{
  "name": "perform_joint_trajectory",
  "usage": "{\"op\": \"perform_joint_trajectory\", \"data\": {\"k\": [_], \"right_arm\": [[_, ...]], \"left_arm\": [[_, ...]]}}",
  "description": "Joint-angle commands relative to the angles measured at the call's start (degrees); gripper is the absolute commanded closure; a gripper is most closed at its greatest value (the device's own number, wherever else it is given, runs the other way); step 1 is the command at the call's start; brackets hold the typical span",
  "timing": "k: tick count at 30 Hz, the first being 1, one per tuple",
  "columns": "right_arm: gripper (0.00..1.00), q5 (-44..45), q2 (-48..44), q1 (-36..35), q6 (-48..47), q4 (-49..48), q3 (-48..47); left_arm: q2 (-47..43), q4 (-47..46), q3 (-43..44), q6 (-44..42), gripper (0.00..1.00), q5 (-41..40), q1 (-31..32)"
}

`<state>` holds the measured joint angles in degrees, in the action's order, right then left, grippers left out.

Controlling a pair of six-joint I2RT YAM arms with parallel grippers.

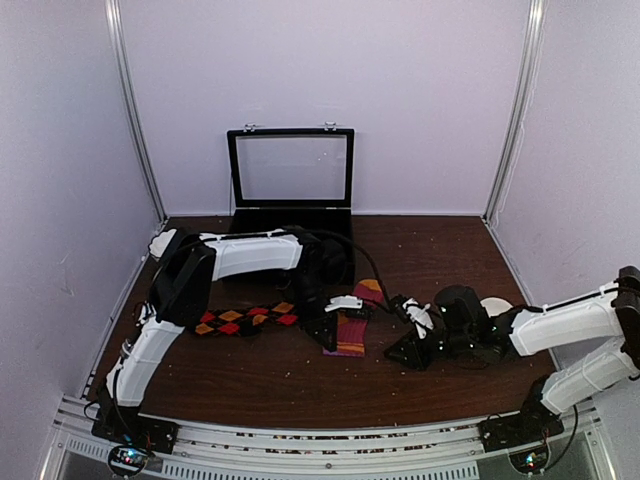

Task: Roll the socks
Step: Roll the sock at the center of the board.

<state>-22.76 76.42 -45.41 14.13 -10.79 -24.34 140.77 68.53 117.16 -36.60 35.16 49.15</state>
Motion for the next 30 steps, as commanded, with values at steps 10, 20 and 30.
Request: {"op": "perform_joint_trajectory", "data": {"k": [10,20,30], "right_arm": [[0.00,36.47,-23.89,-9.84,0.12,-3.20,6.36],[0.00,29.95,-24.03,-9.25,-1.11,-10.46,12.18],[0.22,26.59,-10.01,-15.85,-14.67,-12.11,6.67]], "left_arm": [[3.55,6.67,1.80,1.48,1.00,0.58,-1.42],[5.56,9.96,3.97,1.28,1.00,4.30,-2.35],[7.10,11.63,6.12,3.17,1.00,7.03,-3.50]]}}
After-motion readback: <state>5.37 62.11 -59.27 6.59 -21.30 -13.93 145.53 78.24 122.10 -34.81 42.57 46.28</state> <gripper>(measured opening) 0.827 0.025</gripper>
